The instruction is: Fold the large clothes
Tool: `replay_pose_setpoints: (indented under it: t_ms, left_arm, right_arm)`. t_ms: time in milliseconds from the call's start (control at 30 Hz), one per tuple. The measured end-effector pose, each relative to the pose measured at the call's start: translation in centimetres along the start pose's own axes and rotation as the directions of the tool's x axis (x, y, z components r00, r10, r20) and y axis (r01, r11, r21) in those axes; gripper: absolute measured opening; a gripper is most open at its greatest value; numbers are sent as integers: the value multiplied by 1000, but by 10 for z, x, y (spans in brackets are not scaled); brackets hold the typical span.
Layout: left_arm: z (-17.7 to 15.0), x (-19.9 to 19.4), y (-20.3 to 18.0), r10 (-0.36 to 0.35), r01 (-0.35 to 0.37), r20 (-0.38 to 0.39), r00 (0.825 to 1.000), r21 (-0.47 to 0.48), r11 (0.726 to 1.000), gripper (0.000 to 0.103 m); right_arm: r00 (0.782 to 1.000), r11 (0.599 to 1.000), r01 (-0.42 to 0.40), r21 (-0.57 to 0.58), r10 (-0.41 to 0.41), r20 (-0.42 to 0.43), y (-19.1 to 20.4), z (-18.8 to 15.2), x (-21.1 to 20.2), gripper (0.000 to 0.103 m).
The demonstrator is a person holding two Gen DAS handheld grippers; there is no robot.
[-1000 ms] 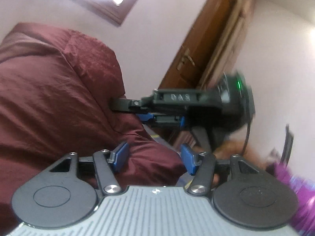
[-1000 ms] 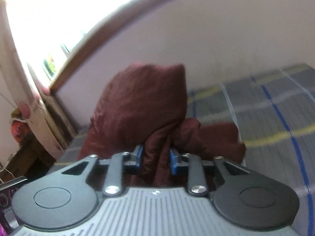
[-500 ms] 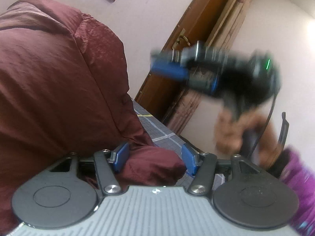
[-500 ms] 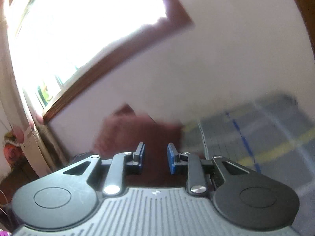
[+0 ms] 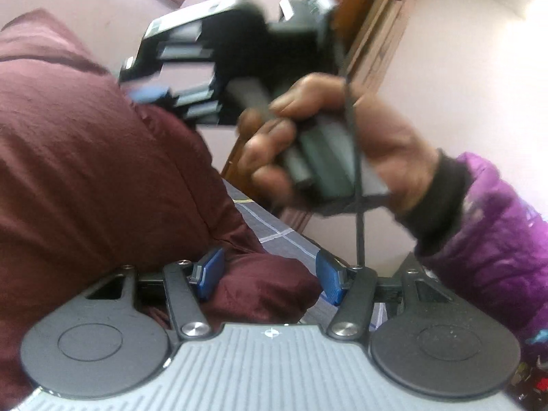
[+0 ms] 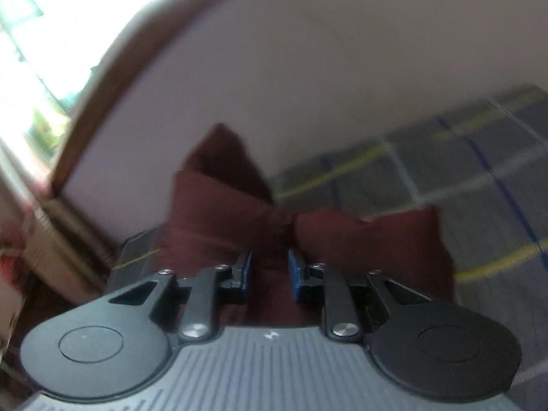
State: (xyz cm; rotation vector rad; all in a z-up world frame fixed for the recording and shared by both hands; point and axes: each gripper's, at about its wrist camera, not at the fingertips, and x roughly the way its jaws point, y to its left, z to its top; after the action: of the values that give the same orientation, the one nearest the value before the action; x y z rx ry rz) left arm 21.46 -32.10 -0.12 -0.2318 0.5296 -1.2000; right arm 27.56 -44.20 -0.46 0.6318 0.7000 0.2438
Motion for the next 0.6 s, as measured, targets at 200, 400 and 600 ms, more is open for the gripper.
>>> replay_pose_setpoints:
  t_ms: [200, 400, 600]
  left_arm:
    - [0, -23, -7, -15, 14, 8, 1000, 37, 999, 61]
    - [28, -96, -6, -11, 18, 134, 991, -48, 999, 78]
    - [103, -113, 27, 263, -245, 245, 933, -102, 964, 98]
  right_arm:
    - [999, 999, 41, 26, -42, 22, -22, -30, 6, 18]
    - [993, 997, 83, 6, -83, 83, -24, -42, -1, 18]
    - [967, 974, 210, -86, -194, 163, -14, -59, -1, 18]
